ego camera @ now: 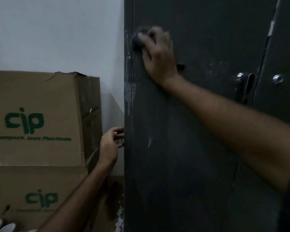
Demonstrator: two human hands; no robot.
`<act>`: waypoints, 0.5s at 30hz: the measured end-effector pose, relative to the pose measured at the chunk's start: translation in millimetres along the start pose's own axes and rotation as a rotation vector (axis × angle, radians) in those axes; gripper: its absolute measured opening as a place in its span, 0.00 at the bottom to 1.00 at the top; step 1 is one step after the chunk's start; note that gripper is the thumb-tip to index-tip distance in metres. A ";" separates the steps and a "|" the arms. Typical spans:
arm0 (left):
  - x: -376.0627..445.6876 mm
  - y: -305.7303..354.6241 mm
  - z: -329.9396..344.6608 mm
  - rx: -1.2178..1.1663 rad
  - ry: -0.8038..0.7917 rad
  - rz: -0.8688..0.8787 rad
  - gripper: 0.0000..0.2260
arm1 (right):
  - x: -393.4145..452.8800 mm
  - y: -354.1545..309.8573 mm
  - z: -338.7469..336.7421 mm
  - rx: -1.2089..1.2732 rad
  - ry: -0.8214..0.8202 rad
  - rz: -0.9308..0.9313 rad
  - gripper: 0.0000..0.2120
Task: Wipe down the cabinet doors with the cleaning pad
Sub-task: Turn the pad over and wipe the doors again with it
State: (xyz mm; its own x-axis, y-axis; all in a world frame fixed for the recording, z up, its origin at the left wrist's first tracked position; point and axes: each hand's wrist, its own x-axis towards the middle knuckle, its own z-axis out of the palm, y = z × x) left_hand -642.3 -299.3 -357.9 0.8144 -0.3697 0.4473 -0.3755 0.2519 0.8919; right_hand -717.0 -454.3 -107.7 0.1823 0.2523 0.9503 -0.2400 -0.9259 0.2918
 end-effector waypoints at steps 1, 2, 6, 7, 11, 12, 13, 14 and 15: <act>0.8 5.1 1.5 -0.054 0.021 -0.030 0.18 | -34.0 -13.0 2.3 0.036 -0.076 -0.145 0.20; 1.8 9.3 2.5 -0.104 0.037 -0.064 0.19 | -73.5 -22.1 4.3 0.047 -0.202 -0.341 0.21; 5.2 16.7 -0.4 -0.168 0.031 -0.140 0.23 | -139.5 -8.7 -2.3 -0.001 -0.588 -0.980 0.25; 5.4 16.9 -1.0 -0.178 0.028 -0.153 0.23 | -120.6 -0.5 -1.5 -0.020 -0.542 -0.979 0.24; 5.0 18.6 -1.2 -0.208 0.029 -0.180 0.23 | 5.5 13.3 -0.8 -0.049 -0.098 -0.438 0.17; 5.7 19.5 -1.7 -0.210 0.028 -0.183 0.24 | 28.1 10.1 -1.0 -0.038 -0.025 -0.244 0.18; 5.7 20.6 -2.6 -0.215 0.025 -0.192 0.24 | 35.7 2.8 1.5 -0.022 0.005 -0.080 0.18; 5.5 22.0 -3.5 -0.224 0.021 -0.204 0.25 | 28.3 -6.7 7.2 -0.006 0.015 0.009 0.19; 5.1 23.1 -4.0 -0.238 0.019 -0.215 0.25 | 8.3 -18.1 10.7 0.011 -0.002 -0.012 0.20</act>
State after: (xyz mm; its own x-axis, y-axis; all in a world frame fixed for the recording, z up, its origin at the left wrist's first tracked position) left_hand -645.0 -291.8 -335.3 0.8728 -0.4210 0.2472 -0.0820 0.3726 0.9243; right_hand -700.9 -438.5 -106.2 0.1874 0.2631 0.9464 -0.2269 -0.9258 0.3023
